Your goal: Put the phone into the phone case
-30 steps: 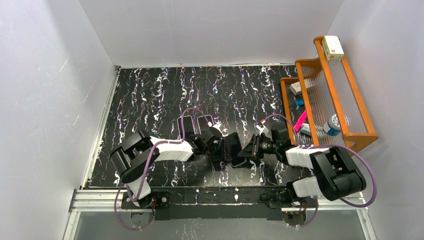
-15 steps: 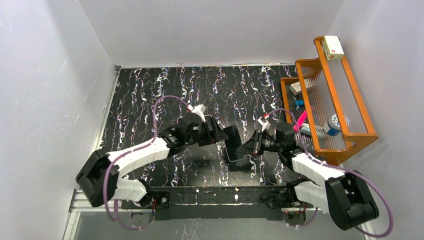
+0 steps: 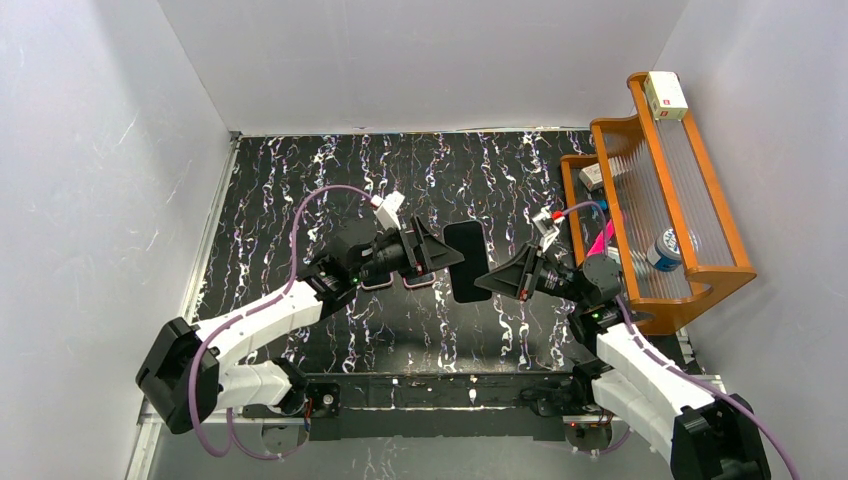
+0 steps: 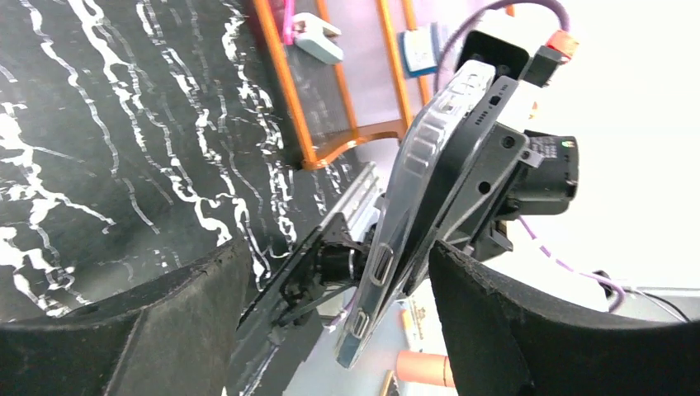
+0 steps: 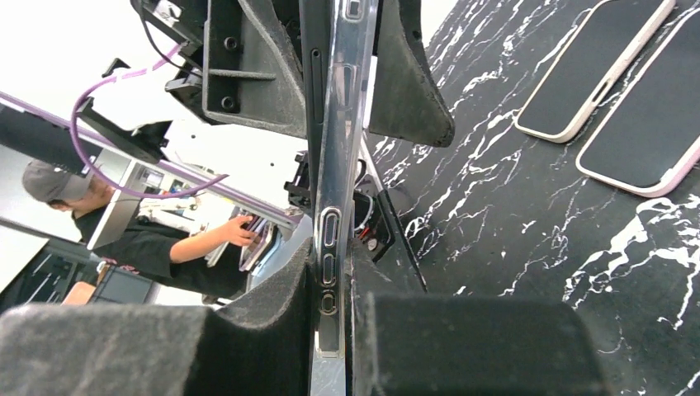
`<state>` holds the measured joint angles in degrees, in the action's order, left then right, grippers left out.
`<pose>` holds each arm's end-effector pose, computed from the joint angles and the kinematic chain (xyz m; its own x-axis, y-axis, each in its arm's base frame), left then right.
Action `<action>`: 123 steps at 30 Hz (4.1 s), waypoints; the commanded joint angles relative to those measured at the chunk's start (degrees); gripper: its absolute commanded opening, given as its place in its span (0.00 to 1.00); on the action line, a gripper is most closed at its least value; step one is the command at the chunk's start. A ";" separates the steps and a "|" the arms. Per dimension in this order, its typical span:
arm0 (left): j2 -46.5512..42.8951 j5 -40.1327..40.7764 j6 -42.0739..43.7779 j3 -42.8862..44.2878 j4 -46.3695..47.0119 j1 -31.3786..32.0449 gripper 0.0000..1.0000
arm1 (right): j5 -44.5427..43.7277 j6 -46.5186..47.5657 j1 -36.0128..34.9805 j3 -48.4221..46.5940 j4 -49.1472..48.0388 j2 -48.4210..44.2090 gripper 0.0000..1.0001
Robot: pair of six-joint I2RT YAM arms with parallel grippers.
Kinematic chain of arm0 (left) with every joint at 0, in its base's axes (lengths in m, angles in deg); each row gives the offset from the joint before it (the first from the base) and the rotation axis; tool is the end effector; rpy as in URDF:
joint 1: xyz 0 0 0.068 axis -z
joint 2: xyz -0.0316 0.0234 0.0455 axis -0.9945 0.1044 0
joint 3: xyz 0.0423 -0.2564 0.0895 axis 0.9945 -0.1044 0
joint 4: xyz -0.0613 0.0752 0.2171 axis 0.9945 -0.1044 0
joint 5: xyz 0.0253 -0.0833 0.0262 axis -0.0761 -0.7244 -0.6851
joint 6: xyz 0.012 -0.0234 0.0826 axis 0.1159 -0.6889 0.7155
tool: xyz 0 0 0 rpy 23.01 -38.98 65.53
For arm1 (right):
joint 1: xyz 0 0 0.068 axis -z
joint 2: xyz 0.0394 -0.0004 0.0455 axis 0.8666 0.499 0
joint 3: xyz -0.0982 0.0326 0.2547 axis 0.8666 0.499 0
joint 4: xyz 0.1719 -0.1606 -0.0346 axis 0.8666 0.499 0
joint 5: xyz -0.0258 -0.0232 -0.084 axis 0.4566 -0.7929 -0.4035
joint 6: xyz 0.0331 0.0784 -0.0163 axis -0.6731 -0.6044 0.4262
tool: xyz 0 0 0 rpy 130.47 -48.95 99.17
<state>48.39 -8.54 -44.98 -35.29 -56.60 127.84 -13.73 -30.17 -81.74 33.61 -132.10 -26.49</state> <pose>0.1909 -0.2185 0.2982 -0.8121 -0.3475 -0.4687 0.3758 0.3030 -0.8758 0.1447 0.1193 0.2690 -0.7149 0.3343 -0.6142 -0.6179 0.1092 0.7786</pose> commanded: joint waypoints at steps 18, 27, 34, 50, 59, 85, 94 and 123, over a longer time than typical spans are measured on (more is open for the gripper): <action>0.03 -11.18 -8.48 -5.15 27.63 -0.14 0.00 | 1.76 -2.59 -1.33 -0.54 -6.73 0.19 0.21; -1.33 -18.84 -2.79 -5.39 27.69 -0.15 0.00 | 2.76 -0.84 -1.27 -6.53 -1.87 1.05 0.67; 0.65 -18.82 -0.82 -8.09 26.46 -0.22 0.00 | 1.91 0.25 -1.29 -5.87 -0.77 2.44 0.43; 0.61 -22.25 1.40 -10.42 26.46 -0.24 0.00 | 3.15 -5.97 -1.32 -5.86 -9.60 4.59 0.40; 0.61 -22.86 1.92 -11.35 26.47 -0.24 0.00 | 3.24 -6.54 -1.27 -6.74 -9.77 4.78 0.40; -2.81 -14.27 -4.16 -7.90 25.14 -2.80 0.32 | 7.21 -6.11 -1.27 -4.31 -11.96 7.53 0.01; -3.15 -10.39 8.80 -3.74 6.65 -2.84 0.00 | 5.29 -5.37 -1.27 -4.23 -9.61 7.48 0.01; -4.86 -12.83 5.51 -7.13 6.03 -2.79 0.63 | -7.50 -12.70 -1.27 -4.25 -17.48 12.23 0.01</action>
<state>42.48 -18.57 -37.14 -41.45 -55.20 125.22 -18.67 -39.05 -82.96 30.25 -140.40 -15.96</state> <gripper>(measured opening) 0.634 0.132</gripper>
